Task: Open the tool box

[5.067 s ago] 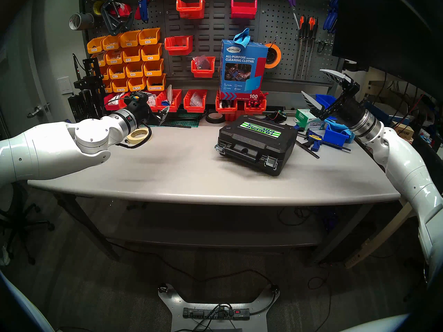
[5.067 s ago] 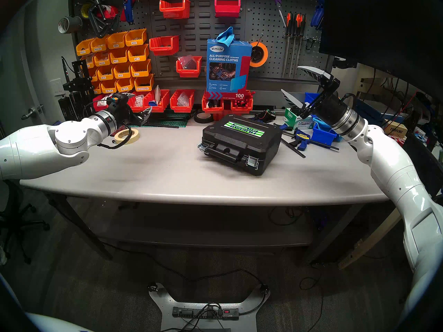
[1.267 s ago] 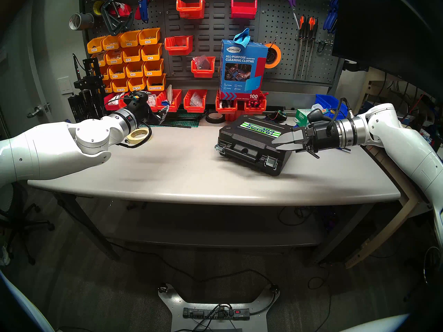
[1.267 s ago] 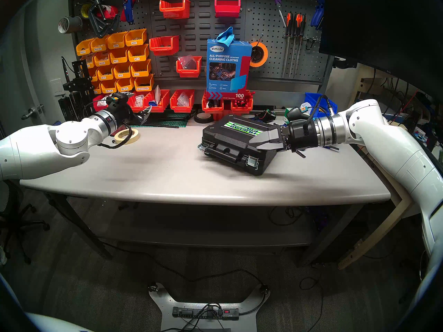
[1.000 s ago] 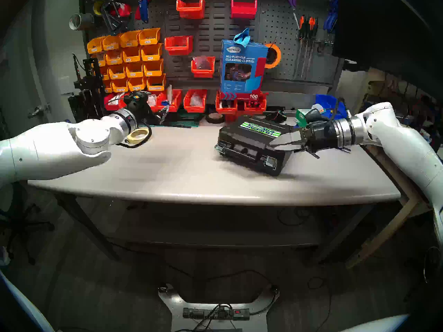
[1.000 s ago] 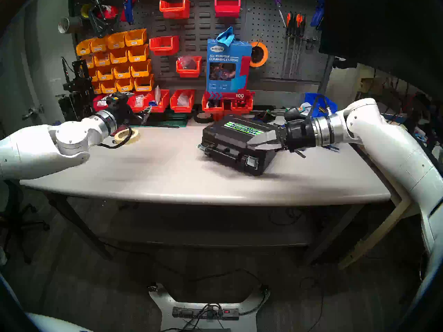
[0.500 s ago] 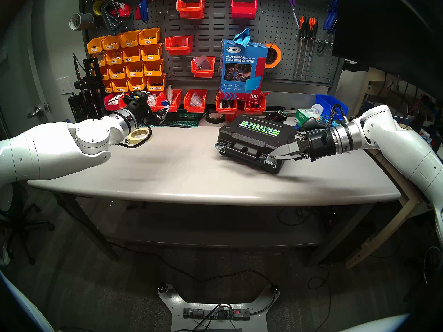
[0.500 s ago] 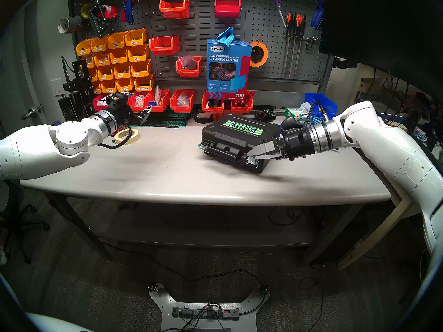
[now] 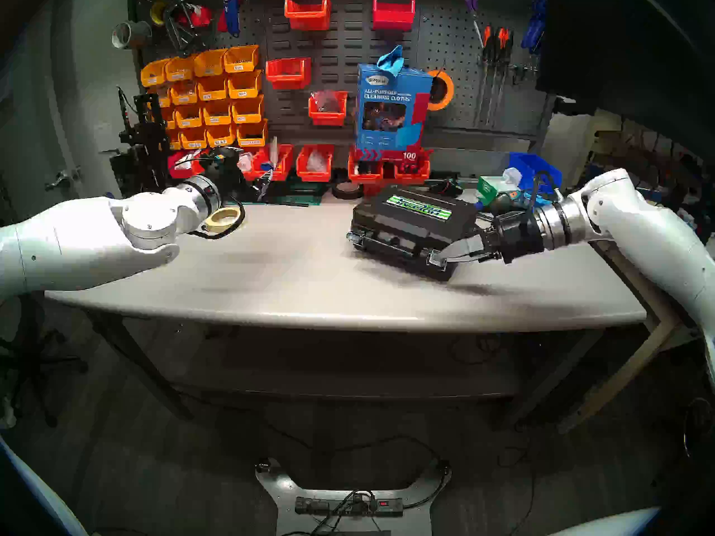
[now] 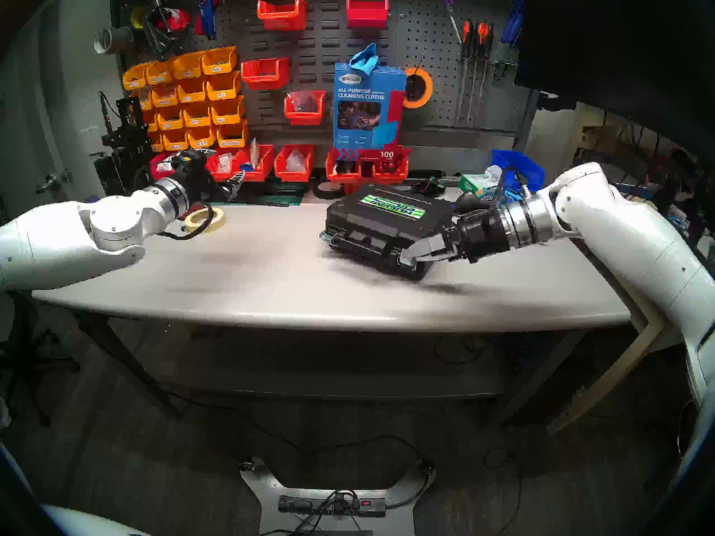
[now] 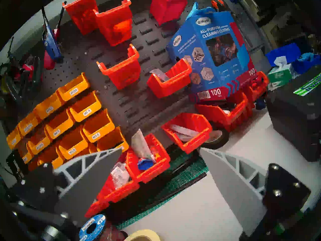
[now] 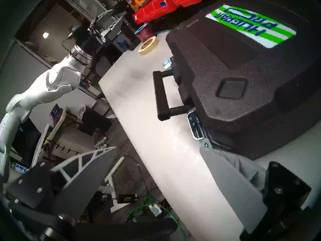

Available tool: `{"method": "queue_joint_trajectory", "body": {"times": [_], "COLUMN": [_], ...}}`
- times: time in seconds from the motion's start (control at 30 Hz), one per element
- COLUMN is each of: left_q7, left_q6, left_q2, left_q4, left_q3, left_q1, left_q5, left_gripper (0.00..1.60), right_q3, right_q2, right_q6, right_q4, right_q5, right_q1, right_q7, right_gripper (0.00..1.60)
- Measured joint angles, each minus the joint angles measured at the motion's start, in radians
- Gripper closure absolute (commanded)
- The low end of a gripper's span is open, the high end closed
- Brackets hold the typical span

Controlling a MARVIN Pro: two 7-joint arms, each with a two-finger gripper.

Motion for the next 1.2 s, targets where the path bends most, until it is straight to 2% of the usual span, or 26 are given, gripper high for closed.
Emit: {"method": "queue_joint_trajectory", "body": {"times": [0.87, 1.2], "left_q7": [0.003, 0.005], "left_q6": [0.0, 0.0], "left_q2": [-0.001, -0.001], "left_q4": [0.0, 0.0], "left_q3": [0.0, 0.001], "left_q1": [0.001, 0.001], "left_q5": [0.001, 0.001], "left_gripper": [0.0, 0.0], "right_q3": [0.018, 0.008], "right_q2": [-0.048, -0.075], "right_q6": [0.0, 0.0], "right_q4": [0.098, 0.158], "right_q5": [0.018, 0.064], "right_q1": [0.128, 0.152], "right_q7": [0.0, 0.0], "right_gripper": [0.0, 0.0]}}
